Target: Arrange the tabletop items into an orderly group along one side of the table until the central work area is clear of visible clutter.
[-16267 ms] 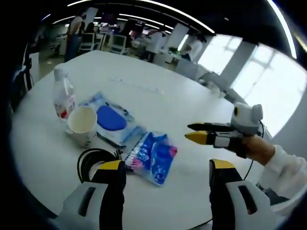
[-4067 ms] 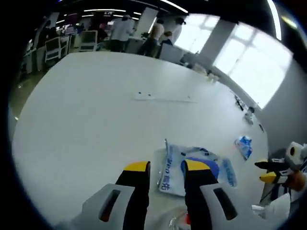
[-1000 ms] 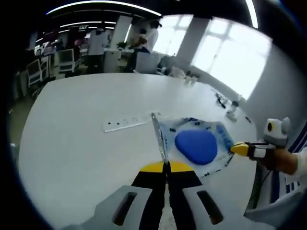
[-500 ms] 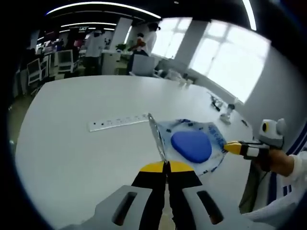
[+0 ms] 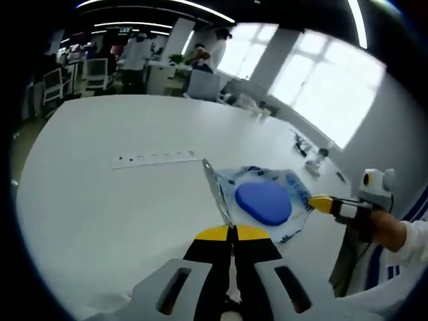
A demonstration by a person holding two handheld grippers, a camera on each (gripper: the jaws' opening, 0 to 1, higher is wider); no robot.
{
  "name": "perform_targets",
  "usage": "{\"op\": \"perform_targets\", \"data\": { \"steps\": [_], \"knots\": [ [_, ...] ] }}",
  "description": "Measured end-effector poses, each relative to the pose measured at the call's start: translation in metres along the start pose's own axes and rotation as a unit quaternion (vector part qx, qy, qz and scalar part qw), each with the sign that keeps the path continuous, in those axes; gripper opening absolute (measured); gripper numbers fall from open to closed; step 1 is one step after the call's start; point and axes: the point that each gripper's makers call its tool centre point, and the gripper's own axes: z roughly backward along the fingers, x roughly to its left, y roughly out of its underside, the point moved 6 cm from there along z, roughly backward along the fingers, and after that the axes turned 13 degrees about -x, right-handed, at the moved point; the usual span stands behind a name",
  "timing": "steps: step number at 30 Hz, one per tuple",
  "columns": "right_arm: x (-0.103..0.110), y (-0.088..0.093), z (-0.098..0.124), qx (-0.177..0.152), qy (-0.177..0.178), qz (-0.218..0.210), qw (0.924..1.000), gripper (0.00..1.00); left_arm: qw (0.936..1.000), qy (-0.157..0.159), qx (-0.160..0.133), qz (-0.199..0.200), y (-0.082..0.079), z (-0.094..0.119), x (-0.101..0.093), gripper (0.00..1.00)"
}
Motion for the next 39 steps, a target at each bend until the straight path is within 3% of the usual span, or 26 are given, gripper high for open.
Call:
{"op": "perform_targets", "data": {
  "steps": [7,11,20,23,26,30,39],
  "knots": [
    [-0.003,0.009,0.004,0.019,-0.010,0.039,0.9990,0.00,0.9992,-0.024,0.020,-0.027,0.020,-0.001,-0.011,0.00],
    [-0.009,0.016,0.003,0.029,-0.009,0.033,0.9990,0.00,0.9970,-0.034,0.036,-0.060,0.033,-0.007,-0.010,0.00],
    [-0.018,0.030,0.004,0.056,-0.011,0.066,0.9962,0.00,0.9961,-0.042,0.053,-0.057,0.054,-0.016,-0.009,0.00],
    [-0.021,0.038,0.001,0.063,-0.014,0.059,0.9962,0.00,0.9934,-0.054,0.070,-0.072,0.066,-0.017,-0.005,0.00],
    [-0.023,0.050,0.000,0.086,-0.018,0.098,0.9913,0.00,0.9931,-0.058,0.078,-0.065,0.078,-0.016,-0.006,0.00],
    [-0.025,0.057,-0.004,0.090,-0.018,0.104,0.9903,0.00,0.9927,-0.063,0.080,-0.064,0.088,-0.017,-0.005,0.00],
    [-0.026,0.066,-0.008,0.097,-0.024,0.120,0.9878,0.00,0.9894,-0.068,0.093,-0.089,0.098,-0.022,0.002,0.00]
  ]
}}
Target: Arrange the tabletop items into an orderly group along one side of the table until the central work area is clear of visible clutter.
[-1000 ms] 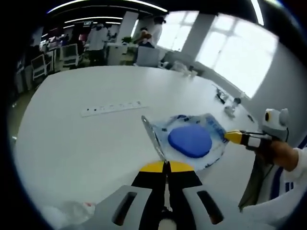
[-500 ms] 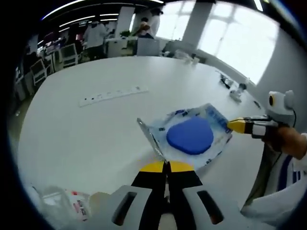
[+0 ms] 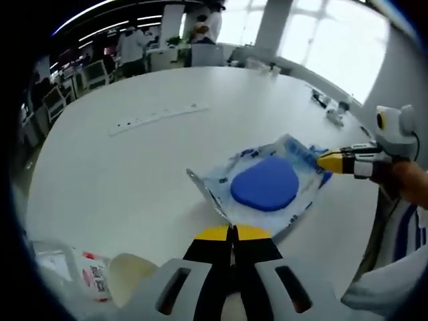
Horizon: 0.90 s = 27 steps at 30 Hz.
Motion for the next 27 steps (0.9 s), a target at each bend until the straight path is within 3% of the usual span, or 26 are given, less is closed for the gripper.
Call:
{"op": "perform_targets", "data": {
  "steps": [27],
  "knots": [
    [-0.002,0.030,-0.017,0.053,-0.013,0.049,0.9973,0.00,0.9986,-0.029,0.023,-0.037,0.025,-0.016,-0.003,0.00]
  ]
}}
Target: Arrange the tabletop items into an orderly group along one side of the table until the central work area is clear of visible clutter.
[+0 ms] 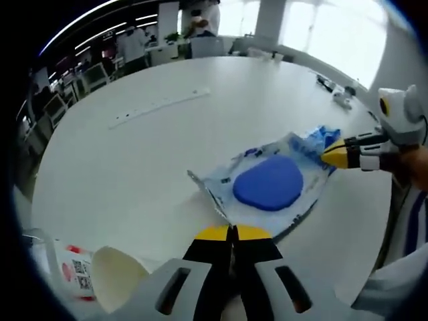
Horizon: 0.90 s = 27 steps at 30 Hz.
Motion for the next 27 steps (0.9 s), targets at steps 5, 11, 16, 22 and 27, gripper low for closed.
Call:
{"op": "perform_targets", "data": {
  "steps": [5,11,16,22,27],
  "knots": [
    [0.003,0.000,0.000,0.006,-0.007,0.026,0.9996,0.00,0.9999,-0.004,0.009,-0.010,0.005,-0.002,-0.001,0.00],
    [0.005,0.009,-0.004,0.028,-0.015,0.061,0.9976,0.00,0.9995,-0.006,0.019,-0.026,0.011,-0.005,-0.001,0.00],
    [0.006,0.010,-0.007,0.043,-0.021,0.085,0.9952,0.00,0.9988,-0.008,0.028,-0.039,0.016,-0.006,0.000,0.00],
    [0.005,0.009,-0.008,0.061,-0.029,0.114,0.9912,0.00,0.9982,-0.008,0.034,-0.048,0.018,-0.008,0.001,0.00],
    [0.006,0.012,-0.010,0.071,-0.033,0.122,0.9894,0.00,0.9982,-0.011,0.037,-0.046,0.021,-0.009,0.001,0.00]
  ]
}}
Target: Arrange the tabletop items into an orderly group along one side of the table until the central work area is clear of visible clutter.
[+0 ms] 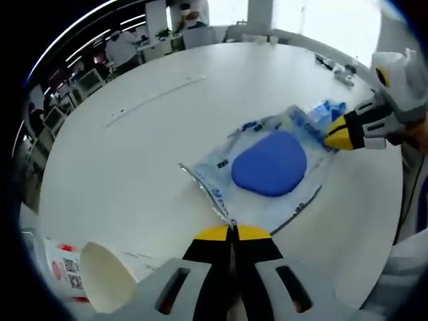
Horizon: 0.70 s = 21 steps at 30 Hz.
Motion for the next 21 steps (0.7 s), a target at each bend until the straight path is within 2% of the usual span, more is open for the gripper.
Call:
{"op": "perform_targets", "data": {
  "steps": [6,17,21],
  "knots": [
    [0.0037,0.0025,-0.0023,0.014,-0.006,0.035,0.9993,0.00,0.9999,-0.001,0.005,-0.009,0.0033,-0.0017,-0.0012,0.00],
    [0.0034,0.0043,-0.0054,0.019,-0.006,0.036,0.9992,0.00,0.9999,-0.011,0.004,-0.003,0.0057,-0.0036,-0.0009,0.00],
    [0.0046,0.0049,-0.0096,0.024,-0.009,0.057,0.9981,0.00,0.9999,-0.011,0.005,0.001,0.0057,-0.0039,-0.0008,0.00]
  ]
}}
